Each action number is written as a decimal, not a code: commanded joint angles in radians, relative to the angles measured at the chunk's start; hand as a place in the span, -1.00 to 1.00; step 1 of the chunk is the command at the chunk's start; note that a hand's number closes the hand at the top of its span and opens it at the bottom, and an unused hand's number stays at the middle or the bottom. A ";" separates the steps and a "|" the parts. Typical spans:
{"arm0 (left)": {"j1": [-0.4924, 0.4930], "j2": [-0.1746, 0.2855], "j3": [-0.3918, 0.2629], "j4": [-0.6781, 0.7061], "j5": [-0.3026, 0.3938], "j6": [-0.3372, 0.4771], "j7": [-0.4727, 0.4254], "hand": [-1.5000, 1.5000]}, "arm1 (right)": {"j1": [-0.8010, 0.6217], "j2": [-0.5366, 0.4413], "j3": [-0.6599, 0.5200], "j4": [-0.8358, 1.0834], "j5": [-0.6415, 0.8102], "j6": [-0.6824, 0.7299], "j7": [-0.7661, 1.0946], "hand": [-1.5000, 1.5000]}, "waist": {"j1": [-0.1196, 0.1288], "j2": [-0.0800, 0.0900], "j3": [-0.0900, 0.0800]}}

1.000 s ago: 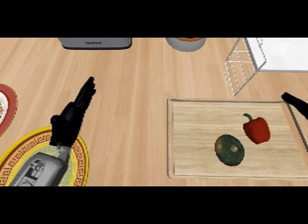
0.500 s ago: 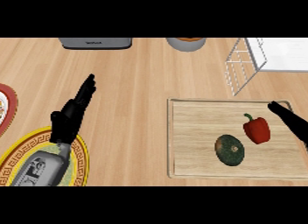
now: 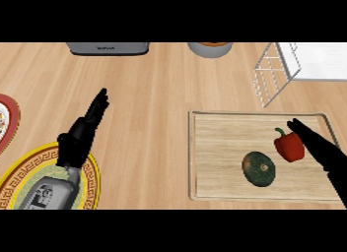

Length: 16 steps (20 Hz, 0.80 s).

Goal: Pick the squash from the tray and place it in the tiered shelf

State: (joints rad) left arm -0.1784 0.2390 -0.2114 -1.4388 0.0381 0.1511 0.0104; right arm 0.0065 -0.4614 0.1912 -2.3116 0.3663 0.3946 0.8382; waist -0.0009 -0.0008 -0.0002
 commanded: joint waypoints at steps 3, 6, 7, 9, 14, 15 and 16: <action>0.010 -0.044 0.012 -0.029 -0.061 -0.013 0.042 0.00 | -0.005 0.086 0.021 0.062 0.090 0.033 -0.043 -1.00 | 0.000 0.000 0.000; 0.039 -0.063 0.025 -0.054 -0.067 -0.015 0.038 0.00 | 0.021 0.100 0.025 0.061 0.131 0.052 -0.060 -1.00 | 0.001 0.000 0.000; 0.012 -0.061 0.041 0.017 -0.062 -0.034 -0.018 0.00 | -0.023 0.113 0.010 0.182 0.159 0.007 -0.137 -1.00 | 0.001 0.001 0.000; -0.035 0.012 0.114 0.012 -0.008 -0.101 0.027 0.00 | -0.049 0.174 0.120 0.145 0.225 -0.008 -0.025 -1.00 | 0.004 0.001 0.000; -0.021 -0.080 0.100 0.073 -0.077 -0.073 -0.043 0.00 | -0.008 0.130 -0.034 0.136 0.161 0.100 -0.106 -1.00 | -0.001 0.001 0.000; -0.012 -0.063 0.076 -0.085 -0.073 -0.070 0.109 0.00 | 0.070 0.149 0.038 0.116 0.219 0.058 -0.124 -1.00 | 0.000 -0.001 0.001; -0.043 -0.045 0.142 0.066 -0.048 -0.119 -0.018 0.00 | 0.004 0.139 -0.039 0.164 0.171 0.095 -0.132 -1.00 | -0.001 0.001 0.000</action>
State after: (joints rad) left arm -0.1953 0.1823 -0.1199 -1.4206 -0.0244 0.0763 0.0214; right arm 0.0220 -0.3260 0.1955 -2.1992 0.5343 0.4659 0.7456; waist -0.0015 -0.0005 0.0000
